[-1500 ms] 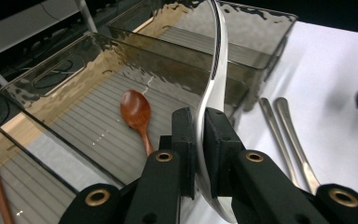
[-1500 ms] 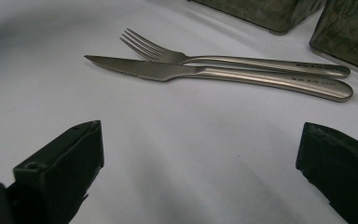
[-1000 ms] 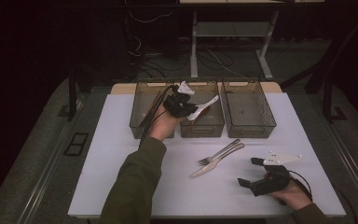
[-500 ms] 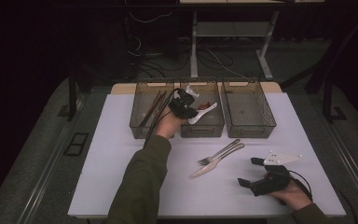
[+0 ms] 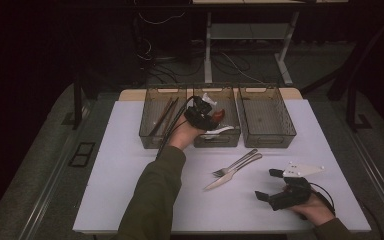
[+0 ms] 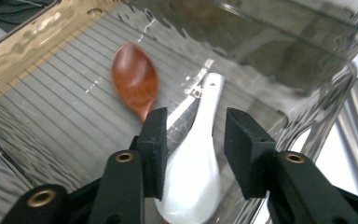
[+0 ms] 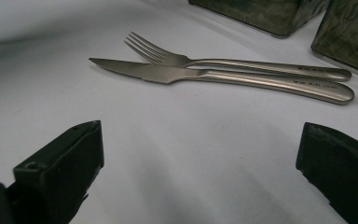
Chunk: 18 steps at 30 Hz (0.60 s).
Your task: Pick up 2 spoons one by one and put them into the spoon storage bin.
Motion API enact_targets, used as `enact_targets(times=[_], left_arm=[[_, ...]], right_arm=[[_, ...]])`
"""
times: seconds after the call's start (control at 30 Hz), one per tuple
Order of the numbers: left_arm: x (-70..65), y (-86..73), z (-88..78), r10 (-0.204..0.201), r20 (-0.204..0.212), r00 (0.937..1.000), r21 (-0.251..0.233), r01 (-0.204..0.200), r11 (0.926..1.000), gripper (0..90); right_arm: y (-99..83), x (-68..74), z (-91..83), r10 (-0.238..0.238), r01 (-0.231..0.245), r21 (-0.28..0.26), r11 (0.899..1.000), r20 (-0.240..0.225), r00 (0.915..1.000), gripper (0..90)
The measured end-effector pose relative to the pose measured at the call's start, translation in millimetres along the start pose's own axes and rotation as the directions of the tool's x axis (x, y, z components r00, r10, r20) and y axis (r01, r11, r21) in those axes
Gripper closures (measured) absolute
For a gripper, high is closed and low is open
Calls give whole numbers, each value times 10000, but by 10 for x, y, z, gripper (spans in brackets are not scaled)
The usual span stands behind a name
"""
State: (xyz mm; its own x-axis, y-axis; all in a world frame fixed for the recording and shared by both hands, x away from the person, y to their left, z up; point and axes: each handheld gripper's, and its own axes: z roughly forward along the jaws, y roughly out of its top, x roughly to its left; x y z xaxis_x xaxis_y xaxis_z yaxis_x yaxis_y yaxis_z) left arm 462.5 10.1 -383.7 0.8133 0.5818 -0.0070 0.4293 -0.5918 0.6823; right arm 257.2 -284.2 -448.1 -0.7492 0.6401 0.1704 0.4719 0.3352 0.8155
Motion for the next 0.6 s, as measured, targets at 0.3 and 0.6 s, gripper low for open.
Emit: enact_targets(times=[0.3,0.6], left_arm=[[-38,-1,-204,48,490,9988,-1142,8,9935,452],[-138,-66,-419,125,1057,9943,-1761,63,9844,371]], right_arm=[[0,-2,1,3,-3,11,10000,-7,10000,5],[0,2,6,48,-48,68,10000,-2,10000,5]])
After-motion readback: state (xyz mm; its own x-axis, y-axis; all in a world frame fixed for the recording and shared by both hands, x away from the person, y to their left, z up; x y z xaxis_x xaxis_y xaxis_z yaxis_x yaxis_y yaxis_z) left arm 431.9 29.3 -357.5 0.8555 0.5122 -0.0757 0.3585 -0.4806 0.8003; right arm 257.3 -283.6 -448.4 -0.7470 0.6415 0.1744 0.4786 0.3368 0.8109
